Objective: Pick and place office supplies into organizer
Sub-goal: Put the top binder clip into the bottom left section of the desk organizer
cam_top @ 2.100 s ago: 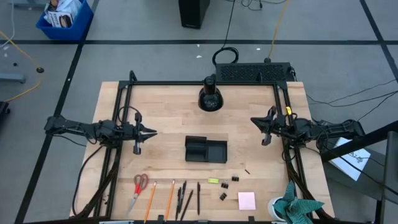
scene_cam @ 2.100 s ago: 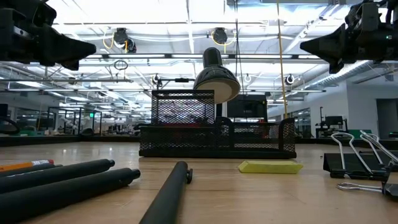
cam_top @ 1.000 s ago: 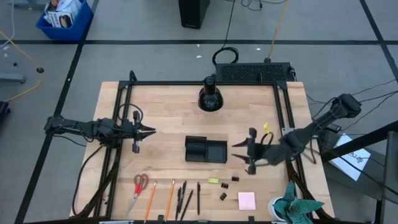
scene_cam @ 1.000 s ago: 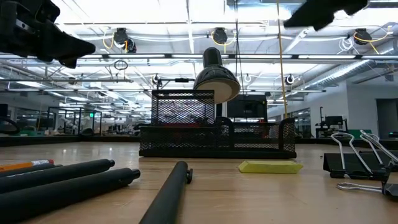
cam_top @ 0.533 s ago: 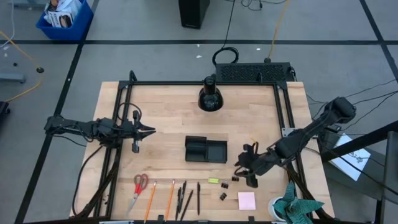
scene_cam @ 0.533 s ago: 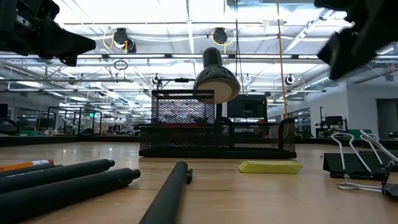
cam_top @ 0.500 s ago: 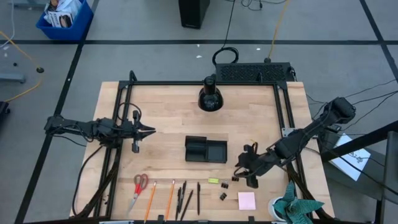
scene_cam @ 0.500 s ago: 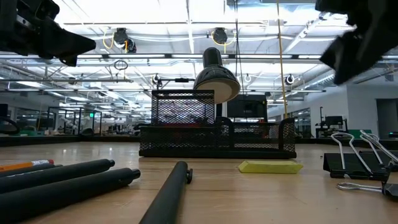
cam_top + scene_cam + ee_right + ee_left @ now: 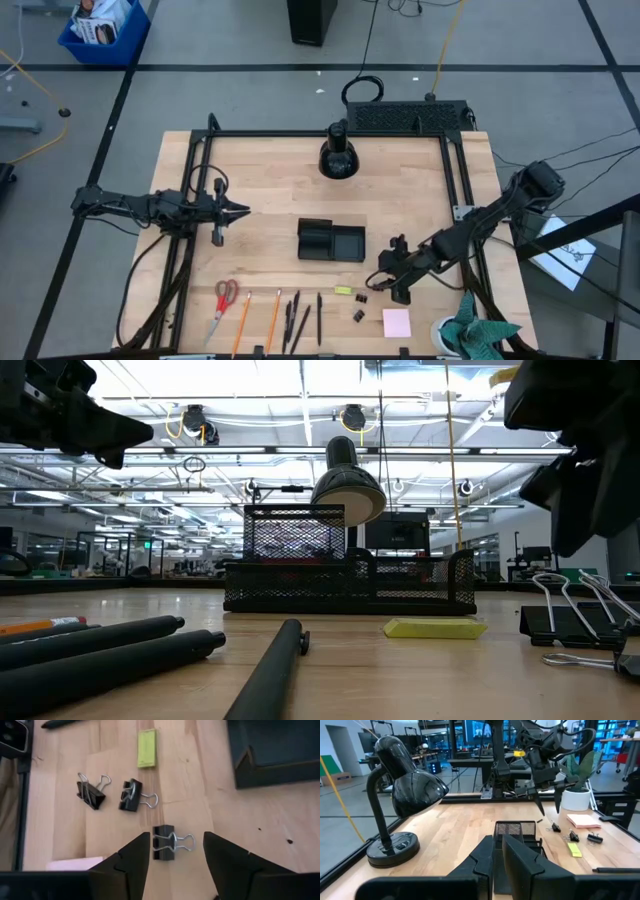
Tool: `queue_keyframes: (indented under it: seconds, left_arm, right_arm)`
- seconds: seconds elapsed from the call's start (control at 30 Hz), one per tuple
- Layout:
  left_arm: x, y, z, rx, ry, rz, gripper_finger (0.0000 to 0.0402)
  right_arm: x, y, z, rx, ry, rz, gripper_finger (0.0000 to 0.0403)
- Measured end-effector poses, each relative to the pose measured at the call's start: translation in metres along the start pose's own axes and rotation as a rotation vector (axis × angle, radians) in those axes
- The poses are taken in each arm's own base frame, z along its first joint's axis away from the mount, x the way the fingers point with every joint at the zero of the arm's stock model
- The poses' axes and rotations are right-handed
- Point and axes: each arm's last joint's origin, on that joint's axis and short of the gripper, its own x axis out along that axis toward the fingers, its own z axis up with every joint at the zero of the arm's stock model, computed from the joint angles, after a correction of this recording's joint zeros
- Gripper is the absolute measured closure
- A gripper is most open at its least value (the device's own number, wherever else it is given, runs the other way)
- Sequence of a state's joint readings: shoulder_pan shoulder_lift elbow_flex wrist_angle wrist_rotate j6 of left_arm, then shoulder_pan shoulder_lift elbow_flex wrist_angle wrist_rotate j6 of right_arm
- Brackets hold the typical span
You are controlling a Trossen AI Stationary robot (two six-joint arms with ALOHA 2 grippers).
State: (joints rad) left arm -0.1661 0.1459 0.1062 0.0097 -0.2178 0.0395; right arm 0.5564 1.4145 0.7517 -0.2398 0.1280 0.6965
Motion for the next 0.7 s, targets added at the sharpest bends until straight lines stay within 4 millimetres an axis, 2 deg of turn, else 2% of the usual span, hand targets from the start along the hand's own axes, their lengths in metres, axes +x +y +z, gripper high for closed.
queue_keyframes:
  seconds: [0.37,0.7]
  left_arm:
    - [0.0,0.0,0.0,-0.012,0.0,-0.003,0.0355]
    - [0.0,0.0,0.0,-0.015,0.0,-0.004,0.0355]
  right_arm:
    - [0.021,0.001,-0.002,0.026,0.031,0.009,0.023]
    - [0.023,0.002,-0.003,0.027,0.05,0.026,0.0233]
